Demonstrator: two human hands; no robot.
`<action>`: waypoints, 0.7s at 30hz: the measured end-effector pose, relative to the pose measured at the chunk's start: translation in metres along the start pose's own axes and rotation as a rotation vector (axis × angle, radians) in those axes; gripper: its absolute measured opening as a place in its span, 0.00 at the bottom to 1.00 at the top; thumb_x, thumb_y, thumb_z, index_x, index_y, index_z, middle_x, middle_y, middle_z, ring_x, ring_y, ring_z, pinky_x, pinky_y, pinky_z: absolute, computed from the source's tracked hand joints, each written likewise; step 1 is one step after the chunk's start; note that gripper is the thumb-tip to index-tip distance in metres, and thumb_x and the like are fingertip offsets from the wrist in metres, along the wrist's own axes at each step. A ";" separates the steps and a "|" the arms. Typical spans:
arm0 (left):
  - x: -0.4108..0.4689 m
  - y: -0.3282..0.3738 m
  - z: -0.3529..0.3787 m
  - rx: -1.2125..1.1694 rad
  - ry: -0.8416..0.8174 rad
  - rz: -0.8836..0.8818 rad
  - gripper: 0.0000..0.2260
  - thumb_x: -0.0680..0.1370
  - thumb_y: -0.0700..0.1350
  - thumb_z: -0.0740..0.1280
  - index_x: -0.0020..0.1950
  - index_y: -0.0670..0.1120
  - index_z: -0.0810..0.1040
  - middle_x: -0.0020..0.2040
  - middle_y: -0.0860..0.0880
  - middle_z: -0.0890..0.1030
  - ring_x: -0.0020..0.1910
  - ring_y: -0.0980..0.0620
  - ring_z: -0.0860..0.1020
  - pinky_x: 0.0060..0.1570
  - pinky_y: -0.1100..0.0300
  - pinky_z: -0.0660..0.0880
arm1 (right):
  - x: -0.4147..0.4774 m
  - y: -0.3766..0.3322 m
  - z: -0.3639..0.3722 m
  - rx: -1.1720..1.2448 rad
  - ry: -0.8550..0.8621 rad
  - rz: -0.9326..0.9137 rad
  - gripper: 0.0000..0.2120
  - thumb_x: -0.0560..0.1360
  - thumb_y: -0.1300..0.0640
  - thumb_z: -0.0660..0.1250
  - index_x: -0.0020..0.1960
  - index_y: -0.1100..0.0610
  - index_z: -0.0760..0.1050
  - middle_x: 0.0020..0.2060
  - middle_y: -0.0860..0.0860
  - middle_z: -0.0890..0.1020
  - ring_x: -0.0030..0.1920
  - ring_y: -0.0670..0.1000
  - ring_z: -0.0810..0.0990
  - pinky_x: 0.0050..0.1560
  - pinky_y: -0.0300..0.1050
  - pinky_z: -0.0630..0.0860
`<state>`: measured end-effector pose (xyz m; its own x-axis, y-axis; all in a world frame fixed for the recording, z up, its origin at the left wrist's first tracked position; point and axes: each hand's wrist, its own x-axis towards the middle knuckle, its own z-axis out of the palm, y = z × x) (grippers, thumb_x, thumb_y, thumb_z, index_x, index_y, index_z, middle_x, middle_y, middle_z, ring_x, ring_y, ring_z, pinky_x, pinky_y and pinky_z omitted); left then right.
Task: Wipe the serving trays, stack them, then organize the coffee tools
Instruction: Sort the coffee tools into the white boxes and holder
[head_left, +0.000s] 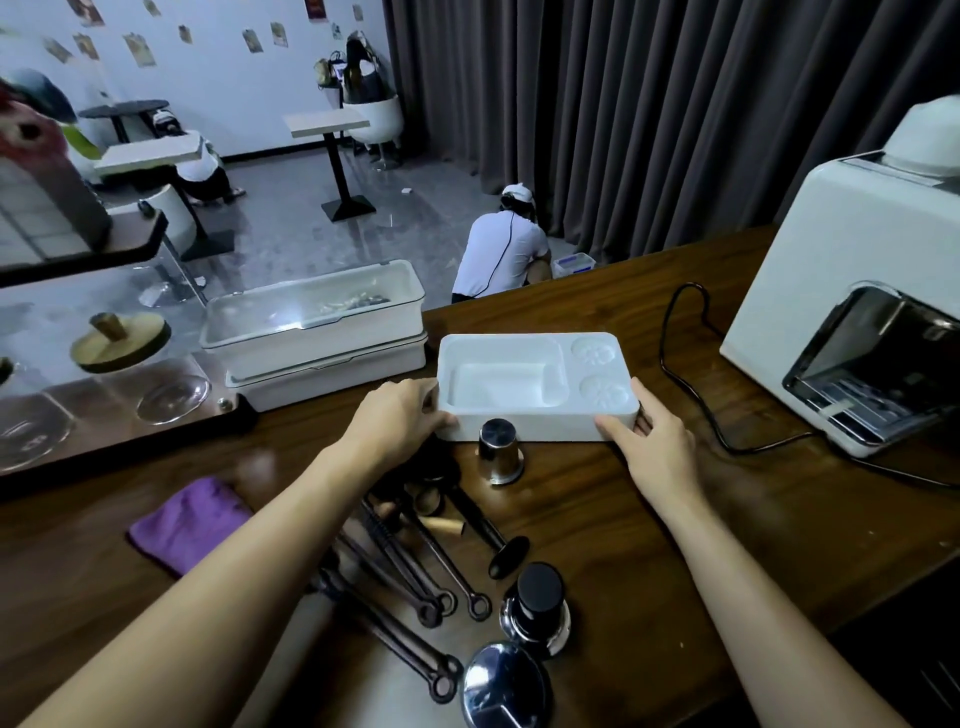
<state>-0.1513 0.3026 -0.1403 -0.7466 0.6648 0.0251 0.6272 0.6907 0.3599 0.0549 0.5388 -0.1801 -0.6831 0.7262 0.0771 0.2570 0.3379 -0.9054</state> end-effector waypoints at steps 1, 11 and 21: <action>-0.003 0.000 -0.001 0.002 -0.001 -0.001 0.17 0.73 0.60 0.69 0.56 0.52 0.81 0.49 0.51 0.85 0.50 0.44 0.81 0.49 0.49 0.78 | -0.003 -0.001 0.001 0.007 0.007 0.000 0.31 0.77 0.54 0.73 0.77 0.49 0.67 0.69 0.48 0.76 0.69 0.49 0.75 0.64 0.47 0.76; -0.029 -0.002 -0.002 0.026 0.023 0.006 0.15 0.75 0.60 0.70 0.54 0.52 0.79 0.45 0.52 0.84 0.46 0.45 0.80 0.43 0.51 0.75 | -0.027 0.007 0.007 0.031 0.023 0.007 0.33 0.77 0.49 0.72 0.79 0.46 0.63 0.70 0.49 0.76 0.68 0.51 0.76 0.64 0.56 0.78; -0.044 0.003 0.000 0.020 0.160 0.088 0.16 0.82 0.53 0.66 0.66 0.47 0.80 0.63 0.47 0.83 0.69 0.42 0.73 0.69 0.50 0.68 | -0.029 0.011 0.012 -0.053 0.056 -0.005 0.34 0.77 0.44 0.69 0.79 0.45 0.59 0.72 0.51 0.74 0.69 0.55 0.75 0.64 0.62 0.77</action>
<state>-0.1165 0.2752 -0.1401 -0.7133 0.6705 0.2043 0.6949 0.6385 0.3307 0.0695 0.5147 -0.1969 -0.6457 0.7563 0.1058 0.2906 0.3715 -0.8818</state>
